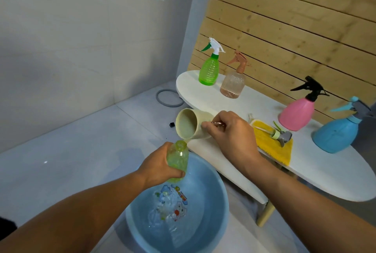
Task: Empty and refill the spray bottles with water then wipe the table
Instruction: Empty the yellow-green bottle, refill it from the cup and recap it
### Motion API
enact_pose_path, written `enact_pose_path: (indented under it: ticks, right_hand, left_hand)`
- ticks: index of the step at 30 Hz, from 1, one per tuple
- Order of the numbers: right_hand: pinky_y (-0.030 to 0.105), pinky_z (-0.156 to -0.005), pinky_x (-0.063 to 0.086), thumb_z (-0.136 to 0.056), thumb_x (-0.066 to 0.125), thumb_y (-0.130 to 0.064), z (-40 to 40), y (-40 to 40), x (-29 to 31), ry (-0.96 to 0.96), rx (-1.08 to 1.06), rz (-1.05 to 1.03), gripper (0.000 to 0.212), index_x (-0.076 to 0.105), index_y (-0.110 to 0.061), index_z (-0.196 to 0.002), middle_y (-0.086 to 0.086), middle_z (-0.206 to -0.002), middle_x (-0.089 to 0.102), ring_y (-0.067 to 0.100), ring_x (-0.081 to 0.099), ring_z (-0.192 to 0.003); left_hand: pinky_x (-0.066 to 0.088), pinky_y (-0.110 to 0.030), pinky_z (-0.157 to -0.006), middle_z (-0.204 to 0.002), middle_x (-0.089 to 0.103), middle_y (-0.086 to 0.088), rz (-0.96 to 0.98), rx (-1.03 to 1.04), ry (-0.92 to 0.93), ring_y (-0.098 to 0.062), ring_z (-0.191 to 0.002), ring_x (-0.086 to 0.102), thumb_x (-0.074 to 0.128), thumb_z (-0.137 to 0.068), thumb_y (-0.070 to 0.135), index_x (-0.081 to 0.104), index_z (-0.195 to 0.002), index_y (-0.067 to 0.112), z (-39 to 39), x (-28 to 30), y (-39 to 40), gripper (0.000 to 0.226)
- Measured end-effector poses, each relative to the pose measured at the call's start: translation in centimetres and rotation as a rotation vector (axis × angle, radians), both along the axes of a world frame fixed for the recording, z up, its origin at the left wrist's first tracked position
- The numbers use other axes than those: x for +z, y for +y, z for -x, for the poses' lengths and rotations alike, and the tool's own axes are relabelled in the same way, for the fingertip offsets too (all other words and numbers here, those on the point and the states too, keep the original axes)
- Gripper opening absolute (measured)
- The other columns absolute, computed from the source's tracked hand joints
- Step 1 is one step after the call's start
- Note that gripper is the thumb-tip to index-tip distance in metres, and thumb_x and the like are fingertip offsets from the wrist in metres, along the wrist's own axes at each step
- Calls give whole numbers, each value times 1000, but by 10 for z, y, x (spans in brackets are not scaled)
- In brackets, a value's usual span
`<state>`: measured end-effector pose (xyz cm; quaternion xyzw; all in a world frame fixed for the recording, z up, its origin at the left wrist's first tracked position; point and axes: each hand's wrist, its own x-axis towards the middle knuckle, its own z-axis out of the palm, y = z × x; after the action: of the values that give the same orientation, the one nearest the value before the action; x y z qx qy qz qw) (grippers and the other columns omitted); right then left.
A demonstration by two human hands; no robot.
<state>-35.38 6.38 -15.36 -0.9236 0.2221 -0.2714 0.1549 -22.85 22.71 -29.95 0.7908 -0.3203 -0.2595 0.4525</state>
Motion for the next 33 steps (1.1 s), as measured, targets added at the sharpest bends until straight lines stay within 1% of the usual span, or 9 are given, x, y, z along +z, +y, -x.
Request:
enact_pose_path:
  ticks: [4, 7, 10, 12, 18, 22, 24, 29, 33]
  right_hand:
    - [30, -56, 40, -84, 70, -54, -13, -11, -42, 89, -145, -315, 39, 60, -19, -72, -5, -66, 62, 15, 58, -67]
    - [31, -57, 39, -87, 70, -53, -18, -19, -83, 216, -222, -435, 42, 58, -17, -69, -4, -65, 62, 20, 58, -67]
    - [31, -59, 37, -92, 64, -52, -25, -30, -129, 389, -264, -505, 42, 58, -16, -72, 0, -71, 62, 23, 58, -72]
    - [29, -64, 39, -96, 58, -47, -31, -36, -159, 499, -264, -503, 39, 61, -13, -76, 3, -78, 64, 25, 60, -78]
    - [32, -71, 48, -98, 50, -25, -35, -45, -225, 738, -233, -426, 25, 61, -17, -77, 3, -83, 66, 25, 64, -81]
    - [30, -81, 46, -101, 48, -26, -31, -42, -258, 841, -170, -274, 25, 70, -15, -107, 7, -114, 69, 27, 66, -108]
    - [32, -89, 49, -103, 46, -29, -28, -38, -269, 892, -148, -217, 28, 68, -18, -115, 5, -120, 66, 26, 64, -113]
    - [30, -90, 50, -103, 48, -27, -31, -29, -290, 975, -83, -183, 26, 67, -22, -120, 3, -122, 64, 23, 63, -116]
    - [29, -81, 47, -97, 56, -28, -40, -17, -293, 893, -95, -330, 22, 73, -18, -107, 5, -106, 69, 26, 66, -105]
  left_hand:
    - [58, -34, -89, -113, 67, 7, 36, 76, 65, -14, -104, 67, 97, -67, 18, 53, -129, 31, -5, -22, 2, 77]
    - [54, -24, -82, -112, 67, 6, 35, 105, 93, -13, -101, 67, 95, -69, 8, 54, -129, 26, -8, -37, 6, 75]
    - [54, -25, -83, -112, 69, 4, 33, 116, 128, -14, -101, 68, 95, -68, 6, 57, -127, 24, -15, -54, 7, 73]
    - [54, -24, -84, -113, 69, 7, 31, 111, 131, -10, -101, 68, 96, -64, 15, 58, -126, 27, -19, -61, 7, 74]
    - [56, -43, -98, -116, 69, 10, 3, 100, 124, -15, -109, 67, 95, -60, 26, 59, -122, 40, -33, -80, 7, 73]
    - [56, -42, -97, -116, 70, 12, -42, 85, 102, -14, -109, 67, 96, -63, 27, 57, -126, 40, -45, -88, 8, 75]
    - [55, -37, -97, -116, 70, 13, -48, 80, 88, -11, -109, 67, 98, -65, 26, 57, -125, 40, -49, -90, 9, 74]
    - [54, -24, -89, -114, 69, 18, -58, 74, 74, -4, -106, 66, 98, -66, 27, 56, -125, 44, -58, -91, 11, 74]
    - [54, -28, -93, -116, 68, 18, -58, 75, 60, -5, -108, 65, 99, -66, 29, 56, -126, 43, -61, -89, 13, 74]
